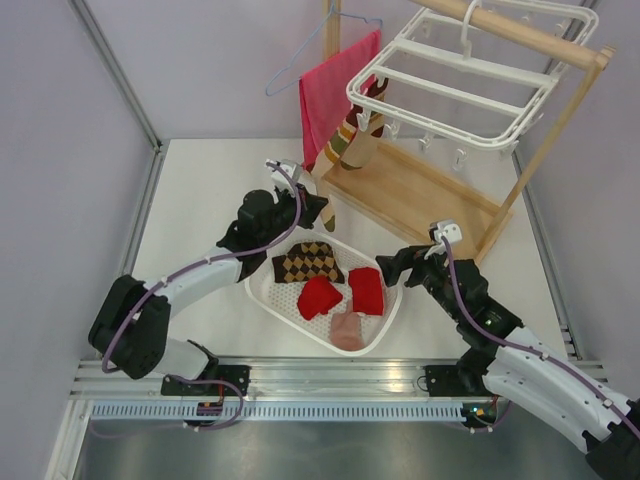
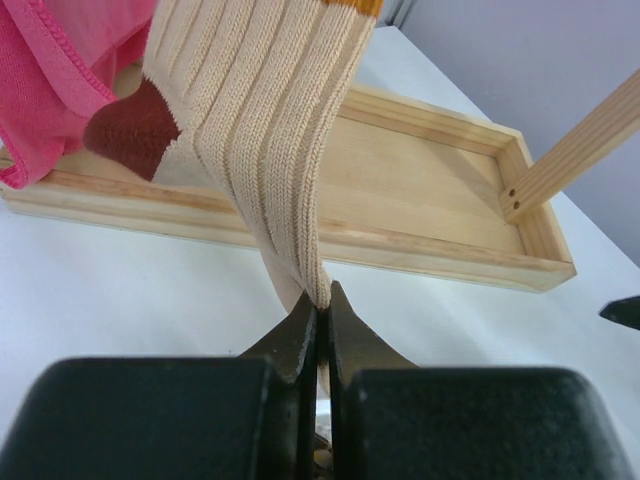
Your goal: Remove the socks clipped to the hanger
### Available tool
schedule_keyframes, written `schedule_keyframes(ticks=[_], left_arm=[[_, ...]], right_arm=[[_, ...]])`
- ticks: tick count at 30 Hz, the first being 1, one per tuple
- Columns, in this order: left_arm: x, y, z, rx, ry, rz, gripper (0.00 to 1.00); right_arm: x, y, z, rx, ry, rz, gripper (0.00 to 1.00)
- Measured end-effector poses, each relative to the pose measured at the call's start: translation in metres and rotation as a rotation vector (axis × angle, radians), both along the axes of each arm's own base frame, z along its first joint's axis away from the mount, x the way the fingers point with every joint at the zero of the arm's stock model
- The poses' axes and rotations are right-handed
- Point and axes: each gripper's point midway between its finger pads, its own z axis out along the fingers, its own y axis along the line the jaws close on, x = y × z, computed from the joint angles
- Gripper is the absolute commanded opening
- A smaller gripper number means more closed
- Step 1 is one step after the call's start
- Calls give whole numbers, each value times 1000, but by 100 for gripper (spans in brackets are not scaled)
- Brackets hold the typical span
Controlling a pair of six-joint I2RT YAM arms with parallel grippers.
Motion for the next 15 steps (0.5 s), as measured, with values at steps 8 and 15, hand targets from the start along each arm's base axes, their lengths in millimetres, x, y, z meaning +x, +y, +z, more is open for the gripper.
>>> schedule_keyframes(ticks=[8, 15], left_arm=[[-44, 0, 33, -36, -55, -37, 2], [-87, -14, 36, -30, -49, -89, 2]], right_arm=[[-7, 0, 3, 26, 0, 19, 98], [-11, 5, 4, 37, 4, 52, 98]])
